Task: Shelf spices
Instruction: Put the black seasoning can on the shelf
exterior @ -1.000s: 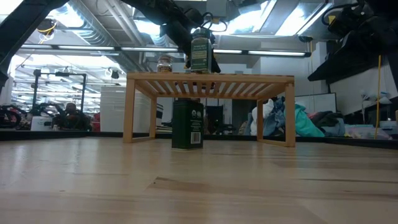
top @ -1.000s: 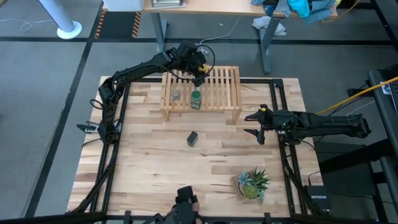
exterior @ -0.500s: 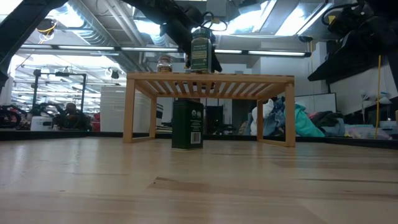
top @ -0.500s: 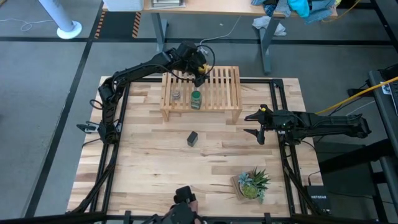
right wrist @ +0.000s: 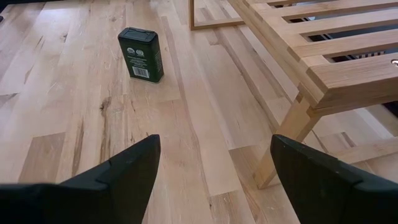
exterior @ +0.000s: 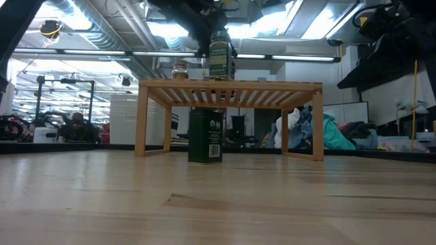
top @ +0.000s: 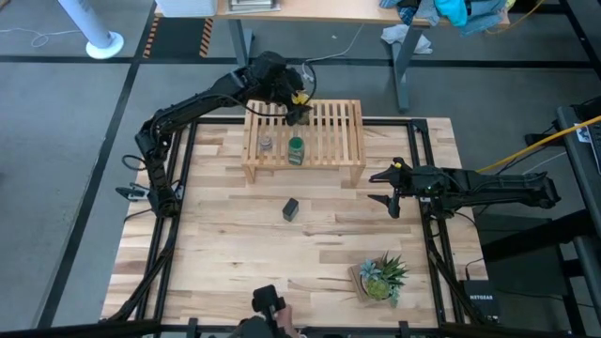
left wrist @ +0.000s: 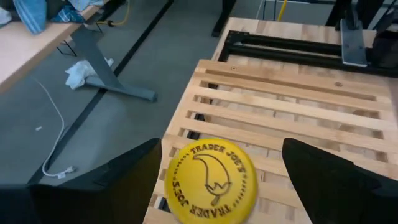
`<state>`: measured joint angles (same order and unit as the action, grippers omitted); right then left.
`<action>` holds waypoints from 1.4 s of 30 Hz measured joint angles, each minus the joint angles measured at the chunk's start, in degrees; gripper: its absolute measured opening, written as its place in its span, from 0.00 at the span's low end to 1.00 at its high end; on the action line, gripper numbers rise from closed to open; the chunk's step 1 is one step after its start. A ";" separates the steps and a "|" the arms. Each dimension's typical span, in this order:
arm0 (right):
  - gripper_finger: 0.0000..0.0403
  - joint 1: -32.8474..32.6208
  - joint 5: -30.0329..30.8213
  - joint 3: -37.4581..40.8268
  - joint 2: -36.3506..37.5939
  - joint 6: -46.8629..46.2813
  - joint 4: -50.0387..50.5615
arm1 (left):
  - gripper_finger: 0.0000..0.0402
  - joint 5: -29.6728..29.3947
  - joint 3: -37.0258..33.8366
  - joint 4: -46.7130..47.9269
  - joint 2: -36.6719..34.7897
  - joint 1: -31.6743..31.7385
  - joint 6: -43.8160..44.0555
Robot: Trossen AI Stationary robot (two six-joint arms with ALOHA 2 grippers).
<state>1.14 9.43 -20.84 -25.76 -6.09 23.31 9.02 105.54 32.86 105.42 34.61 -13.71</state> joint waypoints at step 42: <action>0.78 0.01 0.00 0.00 0.02 0.00 0.40 | 0.81 -40.59 -19.05 18.52 -10.92 -50.62 44.93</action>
<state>1.15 9.43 -20.84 -25.74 -6.09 23.71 -31.57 86.49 51.39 94.50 -16.01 31.22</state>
